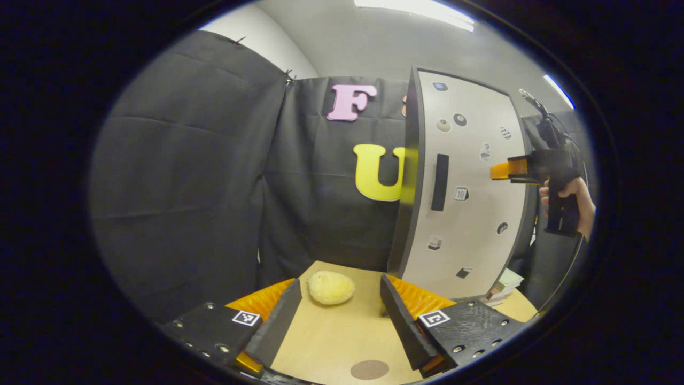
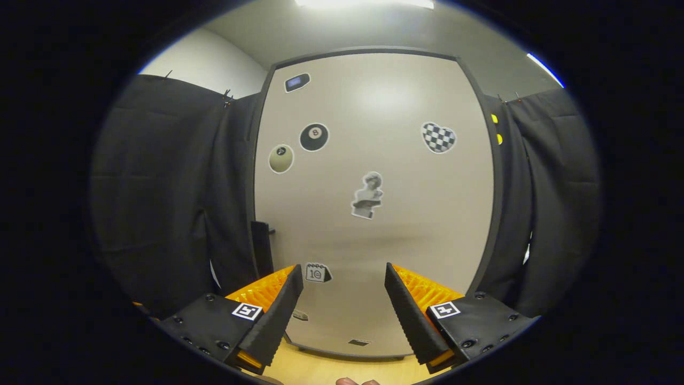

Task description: Open the cabinet door with the right hand, grasp the bottle in the cabinet with the left hand and place it on the coaster, then close the cabinet door with the right hand.

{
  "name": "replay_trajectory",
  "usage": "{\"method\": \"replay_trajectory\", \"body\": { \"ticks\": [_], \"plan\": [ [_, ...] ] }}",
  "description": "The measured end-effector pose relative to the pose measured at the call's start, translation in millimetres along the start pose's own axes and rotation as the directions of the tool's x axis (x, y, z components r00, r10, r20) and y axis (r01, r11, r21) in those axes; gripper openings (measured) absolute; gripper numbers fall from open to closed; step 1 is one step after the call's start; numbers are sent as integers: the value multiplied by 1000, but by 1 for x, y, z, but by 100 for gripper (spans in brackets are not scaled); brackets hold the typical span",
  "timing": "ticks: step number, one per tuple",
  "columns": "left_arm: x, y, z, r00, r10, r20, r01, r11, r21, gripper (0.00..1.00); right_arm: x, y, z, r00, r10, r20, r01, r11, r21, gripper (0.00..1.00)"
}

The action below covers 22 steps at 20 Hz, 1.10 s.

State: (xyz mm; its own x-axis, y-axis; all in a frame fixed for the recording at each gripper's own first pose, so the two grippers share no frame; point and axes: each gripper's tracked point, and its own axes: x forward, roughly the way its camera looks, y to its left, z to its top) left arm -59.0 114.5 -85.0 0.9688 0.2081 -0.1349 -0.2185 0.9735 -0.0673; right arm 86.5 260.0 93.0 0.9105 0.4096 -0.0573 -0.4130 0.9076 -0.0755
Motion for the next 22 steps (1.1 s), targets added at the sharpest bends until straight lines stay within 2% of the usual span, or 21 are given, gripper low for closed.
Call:
{"method": "replay_trajectory", "body": {
  "ticks": [2,4,7,8,11,13,15,18,19,20,21,22],
  "plan": [
    [-8,17,-4,999,37,-3,-37,999,16,88,13,26,8,999,28,16,-28,1000,-8,98],
    [-14,29,-8,998,60,-5,-60,998,22,89,26,51,8,998,55,15,-55,998,-6,98],
    [-22,46,-17,995,92,-22,-92,996,-4,92,48,75,-2,998,63,-22,-62,998,16,100],
    [-24,53,-21,994,105,-29,-106,994,-15,92,54,79,-7,998,58,-36,-57,998,18,97],
    [-32,67,-30,989,141,-49,-142,989,-32,92,69,81,-19,998,-9,-59,9,1000,11,100],
    [-37,78,-39,985,157,-65,-159,987,-33,89,79,82,-26,996,-47,-77,49,999,20,97],
    [-36,85,-47,983,167,-82,-170,985,-38,92,87,83,-35,992,-65,-106,69,997,33,100],
    [-37,90,-49,980,171,-97,-176,983,-44,89,95,87,-40,988,-92,-121,97,995,36,97],
    [-36,90,-50,981,170,-97,-175,984,-43,92,95,87,-40,987,-105,-121,111,993,42,96],
    [-36,90,-49,981,167,-95,-171,984,-40,89,95,89,-39,987,-109,-118,116,992,53,94],
    [-35,89,-48,982,163,-93,-167,985,-34,89,97,88,-40,985,-121,-121,129,990,63,84],
    [-35,89,-47,983,158,-91,-161,987,-26,89,98,91,-40,986,-113,-124,122,990,71,63]
  ]
}}
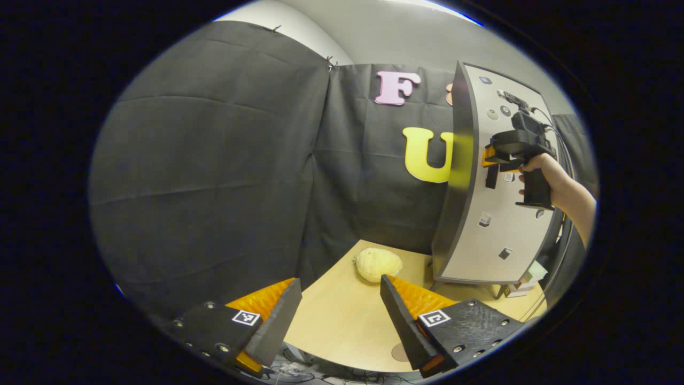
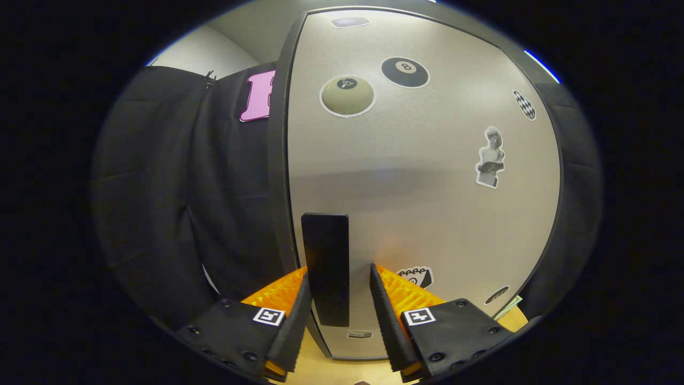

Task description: Open the cabinet door with the right hand, grasp the bottle in the cabinet with the left hand and place it on the coaster, then close the cabinet door with the right hand.

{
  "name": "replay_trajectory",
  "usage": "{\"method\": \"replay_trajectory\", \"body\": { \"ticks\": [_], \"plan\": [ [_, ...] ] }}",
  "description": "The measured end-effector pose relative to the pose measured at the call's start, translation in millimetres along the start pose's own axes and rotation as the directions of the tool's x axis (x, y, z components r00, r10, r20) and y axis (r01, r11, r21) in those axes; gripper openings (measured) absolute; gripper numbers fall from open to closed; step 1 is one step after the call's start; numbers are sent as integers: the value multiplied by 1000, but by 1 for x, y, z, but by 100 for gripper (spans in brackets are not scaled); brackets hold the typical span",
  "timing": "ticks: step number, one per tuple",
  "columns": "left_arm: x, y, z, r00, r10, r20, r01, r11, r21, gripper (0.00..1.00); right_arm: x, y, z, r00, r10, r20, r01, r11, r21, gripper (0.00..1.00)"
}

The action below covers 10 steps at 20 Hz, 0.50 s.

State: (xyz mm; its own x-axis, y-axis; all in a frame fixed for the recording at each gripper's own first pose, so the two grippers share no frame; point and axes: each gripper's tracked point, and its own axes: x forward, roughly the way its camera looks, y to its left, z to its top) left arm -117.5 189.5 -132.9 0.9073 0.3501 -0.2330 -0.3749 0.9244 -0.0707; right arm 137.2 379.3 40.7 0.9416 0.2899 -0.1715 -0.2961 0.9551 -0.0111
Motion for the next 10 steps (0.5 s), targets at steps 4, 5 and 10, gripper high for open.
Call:
{"method": "replay_trajectory", "body": {
  "ticks": [4,5,10],
  "plan": [
    [-1,-2,5,1000,-19,18,18,999,34,89,2,5,-1,1000,3,8,-3,999,-41,39],
    [-2,-2,4,1000,-22,18,21,999,38,92,0,5,-2,1000,4,14,-4,999,-46,39],
    [-6,-1,3,999,-44,19,43,999,34,89,0,7,-1,998,61,16,-60,997,-54,15]
  ]
}}
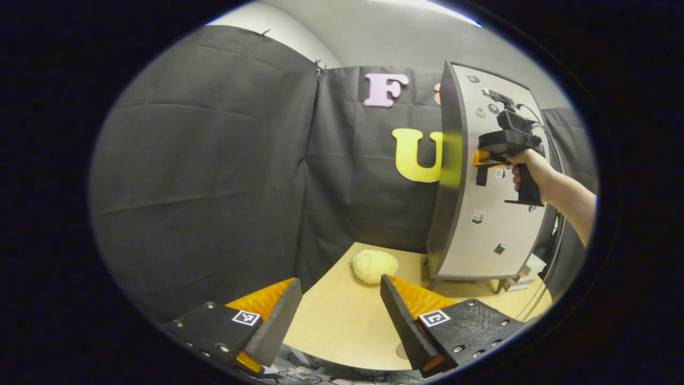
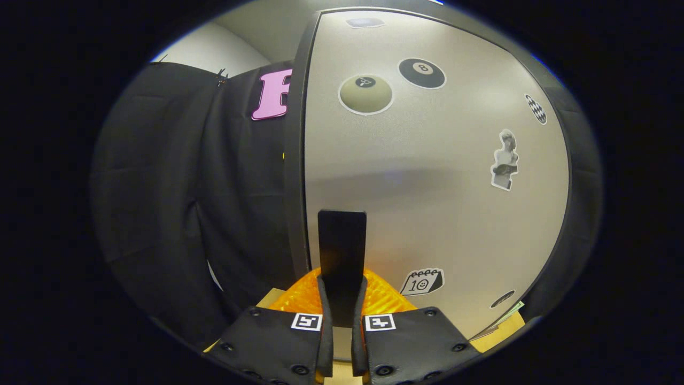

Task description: Open the cabinet door with the right hand, grasp the bottle in the cabinet with the left hand and place it on the coaster, then close the cabinet door with the right hand.

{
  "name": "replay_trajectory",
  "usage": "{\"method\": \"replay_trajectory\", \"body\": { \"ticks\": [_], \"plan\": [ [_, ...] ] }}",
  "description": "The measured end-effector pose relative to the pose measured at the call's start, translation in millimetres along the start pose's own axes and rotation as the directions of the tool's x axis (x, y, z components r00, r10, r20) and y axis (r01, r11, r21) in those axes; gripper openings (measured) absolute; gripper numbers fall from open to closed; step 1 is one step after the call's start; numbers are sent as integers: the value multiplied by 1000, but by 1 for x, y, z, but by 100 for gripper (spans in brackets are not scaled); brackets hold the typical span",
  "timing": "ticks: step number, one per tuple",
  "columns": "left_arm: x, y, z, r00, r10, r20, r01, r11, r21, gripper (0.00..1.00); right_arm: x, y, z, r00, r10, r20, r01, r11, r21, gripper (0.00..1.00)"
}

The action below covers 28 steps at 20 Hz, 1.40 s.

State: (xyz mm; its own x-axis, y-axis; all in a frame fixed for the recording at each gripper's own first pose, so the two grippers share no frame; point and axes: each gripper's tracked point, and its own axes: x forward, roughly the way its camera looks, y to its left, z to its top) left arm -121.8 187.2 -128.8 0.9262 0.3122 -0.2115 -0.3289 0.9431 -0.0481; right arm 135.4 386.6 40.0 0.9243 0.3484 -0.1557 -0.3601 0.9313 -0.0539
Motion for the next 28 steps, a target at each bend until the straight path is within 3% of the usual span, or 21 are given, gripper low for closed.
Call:
{"method": "replay_trajectory", "body": {
  "ticks": [4,5,10,16,18,28],
  "plan": [
    [2,2,2,1000,-6,9,6,1000,3,89,-4,-1,-1,1000,21,1,-21,1000,-22,5],
    [5,2,4,1000,-10,13,10,1000,-1,89,-9,0,-2,999,35,-3,-35,999,-18,8],
    [17,-10,12,998,-52,21,52,999,-13,94,-41,4,-4,994,111,16,-111,993,-39,5],
    [30,-58,18,987,-161,30,160,987,21,94,-64,-3,-7,988,154,16,-153,988,-25,8],
    [19,-68,13,982,-182,38,181,982,47,89,-71,-7,-9,985,172,14,-171,985,-19,5],
    [-9,-120,4,983,-182,14,181,982,59,89,-80,-25,-12,954,300,18,-300,954,-6,8]
  ]
}}
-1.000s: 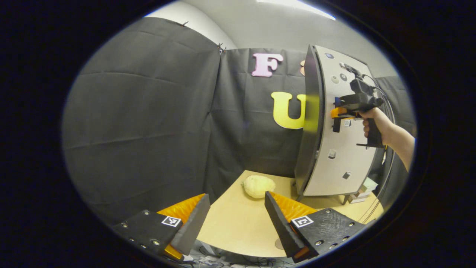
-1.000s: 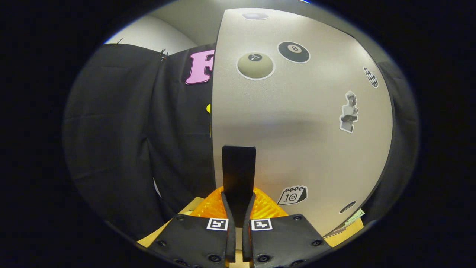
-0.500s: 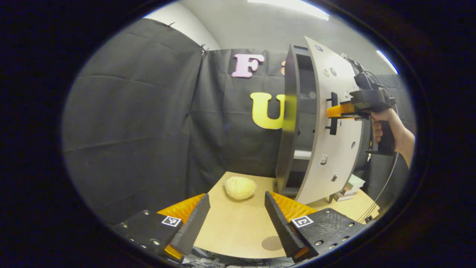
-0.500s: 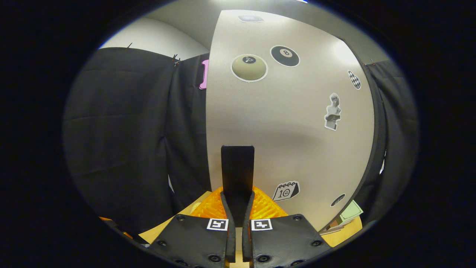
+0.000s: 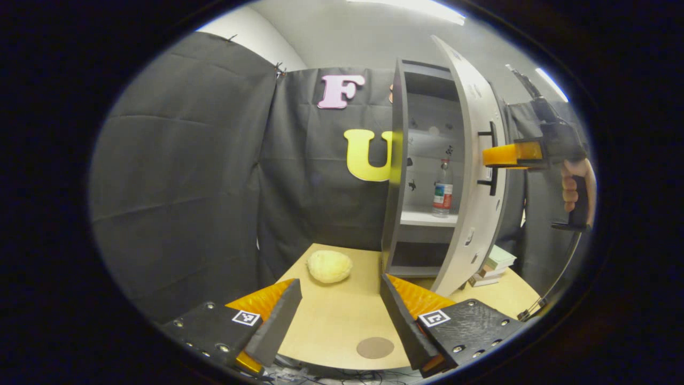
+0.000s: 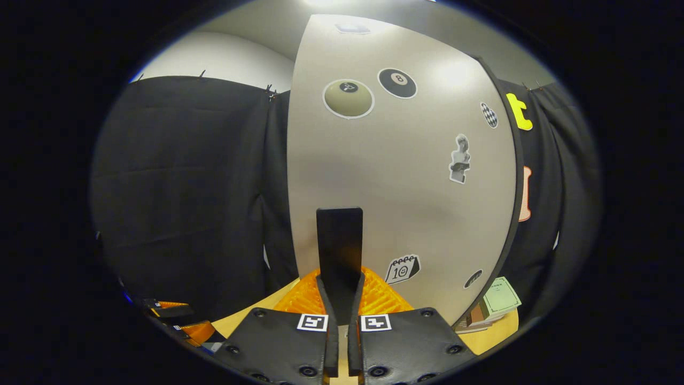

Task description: Open the cabinet door with the right hand, grasp the bottle in the cabinet with the left hand and place it on the coaster, then close the cabinet door with the right hand.

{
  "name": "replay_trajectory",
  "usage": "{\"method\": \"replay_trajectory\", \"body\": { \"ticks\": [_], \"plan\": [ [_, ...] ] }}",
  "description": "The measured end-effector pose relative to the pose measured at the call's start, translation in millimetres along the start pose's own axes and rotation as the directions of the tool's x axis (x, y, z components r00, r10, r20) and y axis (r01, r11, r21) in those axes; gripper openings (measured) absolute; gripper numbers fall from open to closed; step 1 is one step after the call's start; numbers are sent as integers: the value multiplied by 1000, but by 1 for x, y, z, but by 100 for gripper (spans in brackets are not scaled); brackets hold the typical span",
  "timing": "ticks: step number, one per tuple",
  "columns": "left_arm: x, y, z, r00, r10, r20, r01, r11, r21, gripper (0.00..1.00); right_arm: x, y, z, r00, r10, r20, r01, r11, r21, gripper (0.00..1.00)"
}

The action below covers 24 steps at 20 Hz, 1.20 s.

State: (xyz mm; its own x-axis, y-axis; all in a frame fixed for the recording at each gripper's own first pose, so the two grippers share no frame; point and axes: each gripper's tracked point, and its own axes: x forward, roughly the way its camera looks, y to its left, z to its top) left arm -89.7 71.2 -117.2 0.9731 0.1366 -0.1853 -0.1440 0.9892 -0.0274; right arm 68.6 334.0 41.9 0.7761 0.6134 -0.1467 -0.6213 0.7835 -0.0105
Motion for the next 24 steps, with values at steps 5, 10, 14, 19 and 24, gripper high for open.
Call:
{"method": "replay_trajectory", "body": {
  "ticks": [5,10,14,19,24],
  "plan": [
    [-17,-31,-1,1000,24,-9,-24,999,-28,94,-2,-4,0,999,45,5,-45,999,5,5],
    [-32,-60,-9,999,28,-29,-28,999,-34,89,-4,-9,0,997,76,-9,-76,997,28,8],
    [-41,-74,-19,998,22,-51,-24,999,-37,92,-6,-14,1,998,56,5,-56,997,52,9],
    [-37,-92,-28,997,-18,-71,13,997,-77,92,-18,-29,0,1000,-29,0,29,999,25,9],
    [-16,-118,-25,995,-72,-68,62,988,-138,89,-55,-63,1,989,-147,-2,147,989,25,9]
  ]
}}
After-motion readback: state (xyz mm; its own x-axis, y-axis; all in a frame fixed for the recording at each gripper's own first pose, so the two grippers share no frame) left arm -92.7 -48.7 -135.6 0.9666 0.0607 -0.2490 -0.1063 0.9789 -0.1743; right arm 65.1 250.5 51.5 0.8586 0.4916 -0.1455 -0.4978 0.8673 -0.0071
